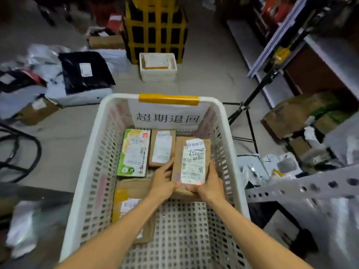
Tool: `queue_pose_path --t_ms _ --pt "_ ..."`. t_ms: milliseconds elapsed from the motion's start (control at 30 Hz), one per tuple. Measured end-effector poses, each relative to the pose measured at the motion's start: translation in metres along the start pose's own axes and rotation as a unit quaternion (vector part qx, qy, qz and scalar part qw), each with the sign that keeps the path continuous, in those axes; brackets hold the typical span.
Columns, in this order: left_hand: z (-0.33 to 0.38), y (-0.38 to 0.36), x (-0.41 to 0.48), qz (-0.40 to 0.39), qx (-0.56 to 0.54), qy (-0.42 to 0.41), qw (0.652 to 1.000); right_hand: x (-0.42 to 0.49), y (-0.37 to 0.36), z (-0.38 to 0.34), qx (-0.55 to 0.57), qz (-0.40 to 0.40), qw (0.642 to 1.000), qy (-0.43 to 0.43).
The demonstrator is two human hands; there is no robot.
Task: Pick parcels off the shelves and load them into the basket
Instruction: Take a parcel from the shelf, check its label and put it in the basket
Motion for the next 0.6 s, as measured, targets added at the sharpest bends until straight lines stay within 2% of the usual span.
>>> queue_pose_path --t_ms 167,300,400,500,600 --pt "-0.031 -0.009 0.061 -0.032 0.051 0.011 0.998 0.06 -0.012 0.009 -0.004 0.038 0.999 -0.029" --pt "-0.044 -0.005 0.097 -0.048 0.078 0.015 0.996 0.098 -0.026 0.006 -0.002 0.005 1.0 0.011" --pt "-0.042 -0.004 0.12 -0.053 0.145 -0.037 0.987 0.114 -0.031 0.008 -0.045 0.019 0.997 0.052" --pt "-0.029 -0.012 0.135 -0.072 0.319 -0.113 0.938 0.139 -0.039 0.017 -0.087 0.036 0.993 0.069" --pt "-0.019 -0.008 0.138 -0.09 0.45 -0.103 0.882 0.157 -0.053 0.035 -0.139 0.039 0.989 0.02"
Point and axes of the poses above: each hand's wrist, its own x-axis towards the middle knuckle, its own y-axis out of the back of the hand, z = x × y, the point moved 7 cm from there along x, towards the middle knuckle, and after that the axes turned 14 degrees about -x, right-handed, at the moved point
